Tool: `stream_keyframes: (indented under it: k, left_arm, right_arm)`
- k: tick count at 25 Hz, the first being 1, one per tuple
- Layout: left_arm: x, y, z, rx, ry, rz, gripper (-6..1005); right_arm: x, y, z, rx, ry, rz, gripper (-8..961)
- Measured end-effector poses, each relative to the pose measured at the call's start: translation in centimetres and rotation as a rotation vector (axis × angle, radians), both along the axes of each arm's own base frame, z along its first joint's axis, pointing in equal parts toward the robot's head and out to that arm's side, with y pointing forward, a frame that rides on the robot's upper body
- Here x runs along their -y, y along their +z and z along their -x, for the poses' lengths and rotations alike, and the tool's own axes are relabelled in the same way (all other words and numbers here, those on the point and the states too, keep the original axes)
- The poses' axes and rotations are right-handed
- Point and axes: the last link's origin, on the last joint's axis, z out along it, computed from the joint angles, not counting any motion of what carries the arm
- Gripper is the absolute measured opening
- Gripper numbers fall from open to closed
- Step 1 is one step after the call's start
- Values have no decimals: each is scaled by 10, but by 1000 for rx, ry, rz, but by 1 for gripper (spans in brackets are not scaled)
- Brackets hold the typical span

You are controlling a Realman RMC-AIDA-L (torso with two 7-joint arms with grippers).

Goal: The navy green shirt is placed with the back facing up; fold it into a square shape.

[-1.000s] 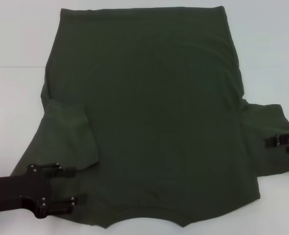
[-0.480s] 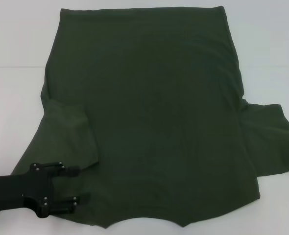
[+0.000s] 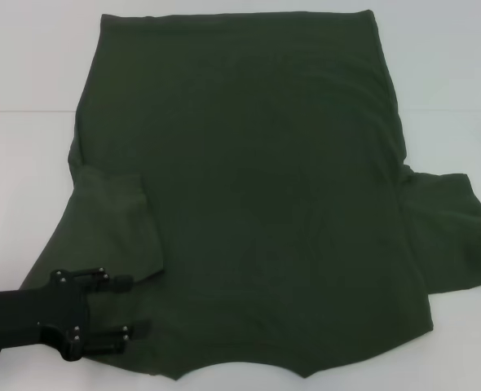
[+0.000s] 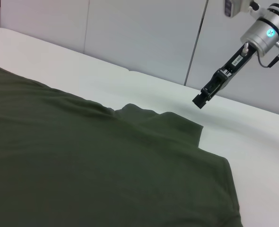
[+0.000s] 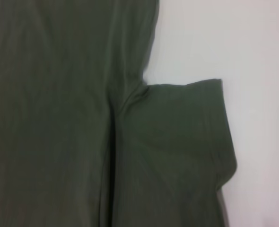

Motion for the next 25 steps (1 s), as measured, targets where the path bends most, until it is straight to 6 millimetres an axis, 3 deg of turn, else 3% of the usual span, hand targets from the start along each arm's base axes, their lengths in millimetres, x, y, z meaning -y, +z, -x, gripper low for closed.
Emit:
stream_keyframes:
  k: [7, 25]
  left_arm:
    - [-1, 0, 0, -2, -1, -2, 752]
    - [-2, -1, -1, -2, -1, -3, 753]
  right_arm:
    - [-7, -16, -4, 1, 22, 30, 886]
    - [-15, -32, -6, 26, 44, 51, 886]
